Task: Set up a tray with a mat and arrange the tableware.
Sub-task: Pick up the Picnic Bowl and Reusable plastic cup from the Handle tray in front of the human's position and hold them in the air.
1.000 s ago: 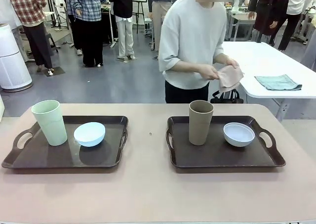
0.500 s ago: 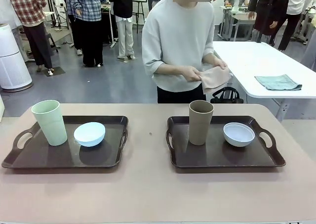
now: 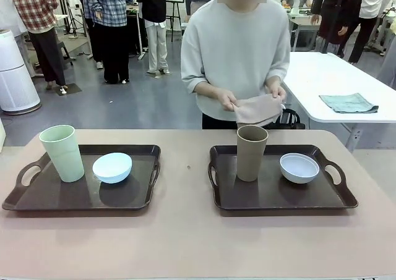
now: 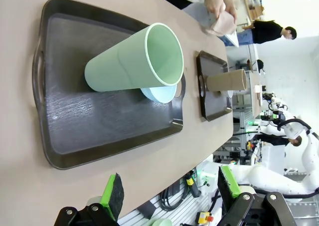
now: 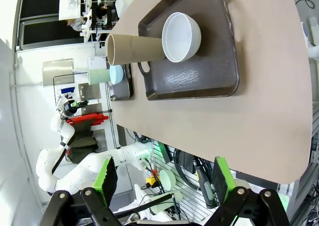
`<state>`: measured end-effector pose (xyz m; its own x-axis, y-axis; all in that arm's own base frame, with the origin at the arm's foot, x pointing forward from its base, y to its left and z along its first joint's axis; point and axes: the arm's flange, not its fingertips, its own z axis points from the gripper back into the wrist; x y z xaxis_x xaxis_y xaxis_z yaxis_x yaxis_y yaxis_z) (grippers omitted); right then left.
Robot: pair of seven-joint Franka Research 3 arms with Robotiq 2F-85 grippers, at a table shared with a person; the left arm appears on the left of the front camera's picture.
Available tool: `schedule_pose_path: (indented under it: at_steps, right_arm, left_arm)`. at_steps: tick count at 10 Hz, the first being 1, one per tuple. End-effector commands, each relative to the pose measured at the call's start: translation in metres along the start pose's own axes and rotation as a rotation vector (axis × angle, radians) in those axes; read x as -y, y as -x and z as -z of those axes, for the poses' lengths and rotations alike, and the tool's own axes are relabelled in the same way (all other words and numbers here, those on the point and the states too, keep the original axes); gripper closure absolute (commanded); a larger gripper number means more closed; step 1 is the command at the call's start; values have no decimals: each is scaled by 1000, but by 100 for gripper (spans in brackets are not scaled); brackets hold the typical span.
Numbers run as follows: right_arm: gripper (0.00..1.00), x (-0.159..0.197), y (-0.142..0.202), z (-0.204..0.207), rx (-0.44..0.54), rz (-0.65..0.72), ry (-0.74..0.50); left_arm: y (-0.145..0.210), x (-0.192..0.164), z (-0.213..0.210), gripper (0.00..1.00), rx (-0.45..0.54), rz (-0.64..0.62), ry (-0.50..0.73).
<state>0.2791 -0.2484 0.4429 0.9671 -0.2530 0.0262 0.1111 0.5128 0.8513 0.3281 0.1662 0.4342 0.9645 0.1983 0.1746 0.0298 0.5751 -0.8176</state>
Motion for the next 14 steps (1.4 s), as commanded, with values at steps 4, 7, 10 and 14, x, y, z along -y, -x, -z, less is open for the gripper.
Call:
schedule_pose_path:
  at_steps: [4,7,10,14]
  right_arm:
    - [0,-2,3,0,0,-6,-10]
    - [0,-2,3,0,0,-6,-10]
    - [0,-2,3,0,0,-6,-10]
    - [0,-2,3,0,0,-6,-10]
  left_arm:
    - [-1,-1,-1,0,5,0,12]
    - [-1,-1,-1,0,5,0,12]
    - [-1,-1,-1,0,5,0,12]
    - [-1,-1,-1,0,5,0,12]
